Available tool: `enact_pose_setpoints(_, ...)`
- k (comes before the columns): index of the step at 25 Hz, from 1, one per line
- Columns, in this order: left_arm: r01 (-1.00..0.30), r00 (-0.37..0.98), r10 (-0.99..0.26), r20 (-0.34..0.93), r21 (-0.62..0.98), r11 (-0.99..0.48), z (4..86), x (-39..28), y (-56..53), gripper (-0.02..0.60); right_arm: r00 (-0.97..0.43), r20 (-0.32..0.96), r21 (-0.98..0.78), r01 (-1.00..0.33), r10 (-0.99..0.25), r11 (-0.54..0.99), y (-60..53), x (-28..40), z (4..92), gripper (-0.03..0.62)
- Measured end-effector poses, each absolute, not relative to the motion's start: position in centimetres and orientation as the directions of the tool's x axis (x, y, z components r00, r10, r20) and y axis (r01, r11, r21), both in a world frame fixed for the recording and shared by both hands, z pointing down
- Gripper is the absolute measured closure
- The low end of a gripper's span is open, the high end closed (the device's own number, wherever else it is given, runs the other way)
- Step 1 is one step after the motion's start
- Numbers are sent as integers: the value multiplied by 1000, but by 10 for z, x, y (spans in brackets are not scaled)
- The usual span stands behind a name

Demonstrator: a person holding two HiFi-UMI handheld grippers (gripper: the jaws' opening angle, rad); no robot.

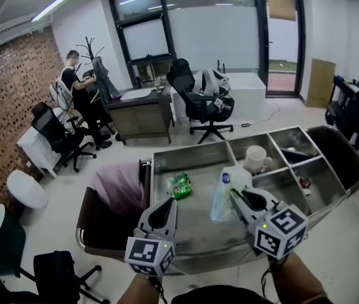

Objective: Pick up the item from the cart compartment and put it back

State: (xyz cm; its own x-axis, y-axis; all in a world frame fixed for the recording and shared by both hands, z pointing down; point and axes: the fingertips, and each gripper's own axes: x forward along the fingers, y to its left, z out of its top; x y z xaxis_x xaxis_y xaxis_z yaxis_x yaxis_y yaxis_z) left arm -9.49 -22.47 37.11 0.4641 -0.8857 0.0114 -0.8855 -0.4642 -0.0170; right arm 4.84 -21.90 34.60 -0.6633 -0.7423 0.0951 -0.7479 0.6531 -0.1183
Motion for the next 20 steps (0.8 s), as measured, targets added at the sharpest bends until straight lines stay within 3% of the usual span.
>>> enact_pose_setpoints(20, -864, 502, -864, 24, -25, -503, 374, -69, -194, 581, -661, 94, -162, -748, -744, 644, -183, 62, 378, 574)
